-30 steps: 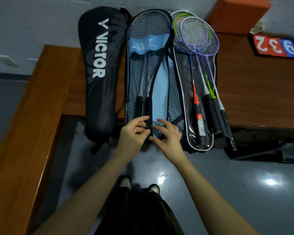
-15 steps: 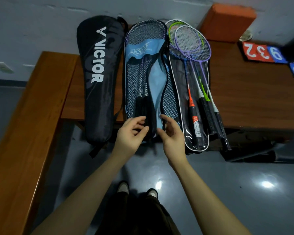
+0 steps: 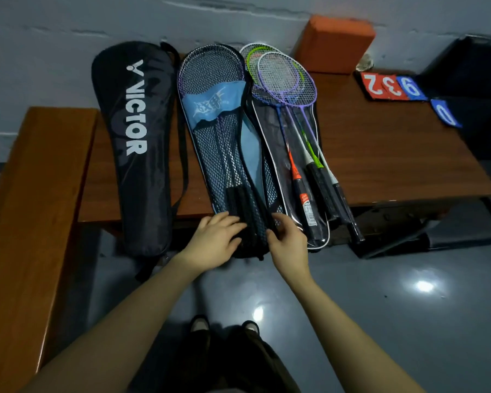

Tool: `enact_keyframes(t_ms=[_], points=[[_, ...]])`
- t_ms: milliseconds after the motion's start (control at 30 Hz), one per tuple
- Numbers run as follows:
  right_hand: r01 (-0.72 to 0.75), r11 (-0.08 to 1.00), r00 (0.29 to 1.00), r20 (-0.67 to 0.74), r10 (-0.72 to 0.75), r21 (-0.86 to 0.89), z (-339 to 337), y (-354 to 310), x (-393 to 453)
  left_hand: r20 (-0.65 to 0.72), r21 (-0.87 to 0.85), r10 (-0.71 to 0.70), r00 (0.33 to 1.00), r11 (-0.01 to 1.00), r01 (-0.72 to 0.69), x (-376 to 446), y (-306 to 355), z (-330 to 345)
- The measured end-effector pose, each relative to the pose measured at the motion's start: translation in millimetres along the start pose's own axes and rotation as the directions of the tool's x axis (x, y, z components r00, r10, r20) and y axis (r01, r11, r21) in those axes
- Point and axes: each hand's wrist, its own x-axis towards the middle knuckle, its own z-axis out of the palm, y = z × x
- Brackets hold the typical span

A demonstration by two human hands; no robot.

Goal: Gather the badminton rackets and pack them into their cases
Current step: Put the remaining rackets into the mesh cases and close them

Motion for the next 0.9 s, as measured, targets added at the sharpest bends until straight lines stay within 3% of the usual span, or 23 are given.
enact_keyframes(t_ms=[267, 633, 900], points=[[0.017, 0.923, 1.000, 0.003, -0.017, -0.384, 6.7, 3.5, 21.2, -0.019, 0.016, 0.020, 1.000, 1.000, -0.020, 13.9, -11.4, -6.5], [0.193, 0.918, 0.981, 0.071, -0.180, -0.347, 29.2, -36.7, 159.9, -0.211, -0.028, -0.085, 0.974, 0.996, 0.081, 117.2, -37.7, -78.2], [0.256, 0.905, 0.966, 0.113, -0.231, -0.339, 51.8, -55.7, 279.3, -0.183, -0.094, -0.284, 0.941, 0.958, 0.271, 222.4, -64.5, -109.5]])
